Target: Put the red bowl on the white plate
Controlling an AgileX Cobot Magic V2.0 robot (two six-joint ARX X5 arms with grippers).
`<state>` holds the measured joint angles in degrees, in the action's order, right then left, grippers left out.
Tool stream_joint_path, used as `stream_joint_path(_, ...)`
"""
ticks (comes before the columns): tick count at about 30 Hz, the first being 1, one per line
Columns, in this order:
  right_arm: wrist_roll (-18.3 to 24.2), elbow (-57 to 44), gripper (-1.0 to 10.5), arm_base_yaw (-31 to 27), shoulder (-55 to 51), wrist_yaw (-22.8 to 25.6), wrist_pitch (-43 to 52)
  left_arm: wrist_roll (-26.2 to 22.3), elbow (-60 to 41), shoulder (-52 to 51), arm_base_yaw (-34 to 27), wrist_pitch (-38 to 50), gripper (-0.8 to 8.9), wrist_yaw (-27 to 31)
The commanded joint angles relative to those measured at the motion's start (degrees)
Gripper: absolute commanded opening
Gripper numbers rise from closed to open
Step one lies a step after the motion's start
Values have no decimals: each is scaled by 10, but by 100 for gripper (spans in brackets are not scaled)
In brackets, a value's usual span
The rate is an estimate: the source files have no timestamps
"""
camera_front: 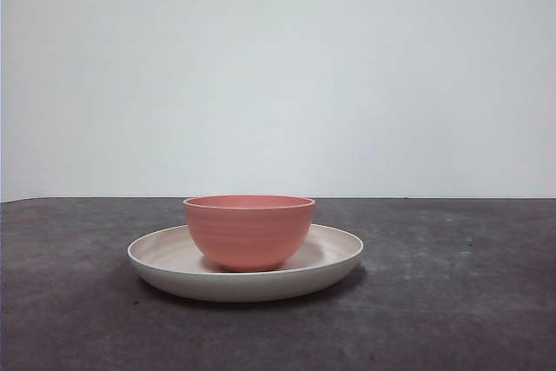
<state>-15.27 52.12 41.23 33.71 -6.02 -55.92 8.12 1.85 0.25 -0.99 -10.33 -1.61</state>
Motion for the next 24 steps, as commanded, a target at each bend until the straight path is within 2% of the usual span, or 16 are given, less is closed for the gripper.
stream_joint_path(1, -4, 4, 22, 5, 2, 1, 6, 1, -12, -1, -1, -4, 27, 2)
stream_joint_path(13, -4, 1, 22, -10, -10, -1, 7, 1, -12, -1, -1, -4, 27, 2)
stream_joint_path(15, -4, -10, 22, -38, -14, -4, 11, 1, -12, -1, -1, -4, 27, 2)
stream_joint_path(18, 25, -59, 22, -105, -32, 0, 69, 1, -12, -1, -1, -4, 27, 2)
stream_joint_path(24, 46, -236, 22, -263, -124, 1, 298, 1, -12, -1, -1, -4, 27, 2)
